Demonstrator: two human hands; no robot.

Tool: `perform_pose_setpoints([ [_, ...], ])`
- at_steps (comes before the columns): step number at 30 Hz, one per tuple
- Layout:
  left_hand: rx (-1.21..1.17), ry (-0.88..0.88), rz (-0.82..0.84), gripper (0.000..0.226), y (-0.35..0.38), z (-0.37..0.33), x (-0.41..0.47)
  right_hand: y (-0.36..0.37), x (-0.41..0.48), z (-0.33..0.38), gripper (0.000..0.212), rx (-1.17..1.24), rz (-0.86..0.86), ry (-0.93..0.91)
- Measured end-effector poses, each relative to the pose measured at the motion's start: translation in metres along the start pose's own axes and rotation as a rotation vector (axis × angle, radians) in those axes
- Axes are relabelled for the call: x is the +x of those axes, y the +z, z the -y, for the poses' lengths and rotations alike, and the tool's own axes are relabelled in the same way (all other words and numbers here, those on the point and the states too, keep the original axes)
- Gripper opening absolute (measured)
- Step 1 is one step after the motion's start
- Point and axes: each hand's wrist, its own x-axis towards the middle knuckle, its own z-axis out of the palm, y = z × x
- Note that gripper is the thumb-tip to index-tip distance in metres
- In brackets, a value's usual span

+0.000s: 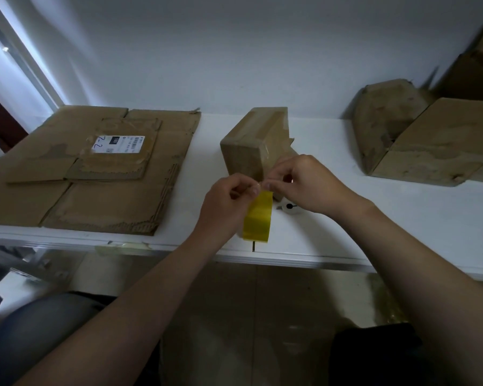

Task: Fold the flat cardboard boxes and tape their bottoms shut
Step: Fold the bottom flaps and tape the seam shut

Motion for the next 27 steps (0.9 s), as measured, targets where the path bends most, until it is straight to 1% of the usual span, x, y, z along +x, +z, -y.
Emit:
perform_pose_setpoints([
  [1,-0.022,-0.027,-0.004,0.007,-0.001,0.001,0.0,0.001,0.001,0.0,0.028,0.023,0.015,0.038],
  [2,-0.049,-0.088,0.006,0.02,-0.001,0.002,0.0,0.002,0.001,0.0,0.028,0.046,0.029,0.072],
  [4,-0.126,-0.267,0.072,0.045,-0.003,0.004,0.0,0.005,0.0,0.0,0.023,0.107,0.042,0.127],
  [5,-0.154,-0.338,0.11,0.052,-0.003,0.005,0.0,0.007,0.0,-0.001,0.022,0.14,0.038,0.15],
  [7,-0.182,-0.395,0.15,0.055,-0.004,0.004,0.0,0.01,0.0,-0.003,0.018,0.183,0.008,0.206],
  [10,-0.208,-0.38,0.176,0.057,-0.005,-0.001,0.001,0.013,0.002,-0.007,0.007,0.198,-0.045,0.306],
  [11,-0.223,-0.374,0.185,0.058,-0.005,-0.002,0.001,0.013,0.003,-0.009,0.008,0.212,-0.062,0.329],
  [12,-0.237,-0.374,0.191,0.058,-0.005,-0.002,0.001,0.013,0.004,-0.01,0.011,0.22,-0.078,0.336],
  [14,-0.246,-0.392,0.167,0.055,-0.003,-0.002,0.002,0.015,0.004,-0.009,0.008,0.213,-0.085,0.311],
  [17,-0.2,-0.398,0.072,0.049,-0.003,-0.002,0.001,0.016,0.003,-0.002,0.005,0.215,-0.001,0.242],
  [19,-0.122,-0.367,0.029,0.045,-0.009,-0.004,0.002,0.014,0.004,0.004,0.011,0.201,0.071,0.226],
  [20,-0.068,-0.339,0.012,0.044,-0.016,-0.004,0.004,0.012,0.006,0.006,0.014,0.213,0.08,0.23],
  [22,0.001,-0.278,-0.026,0.042,-0.034,-0.001,0.013,0.008,0.012,0.009,0.018,0.253,0.014,0.235],
  [24,0.06,-0.225,-0.047,0.049,-0.054,0.002,0.023,0.006,0.02,0.008,0.018,0.221,-0.133,0.222],
  [25,0.137,-0.198,-0.052,0.053,-0.064,0.003,0.029,0.005,0.024,0.008,0.018,0.173,-0.198,0.206],
  [27,0.361,-0.141,-0.073,0.055,-0.081,0.009,0.039,0.005,0.032,0.005,0.025,0.072,-0.271,0.157],
])
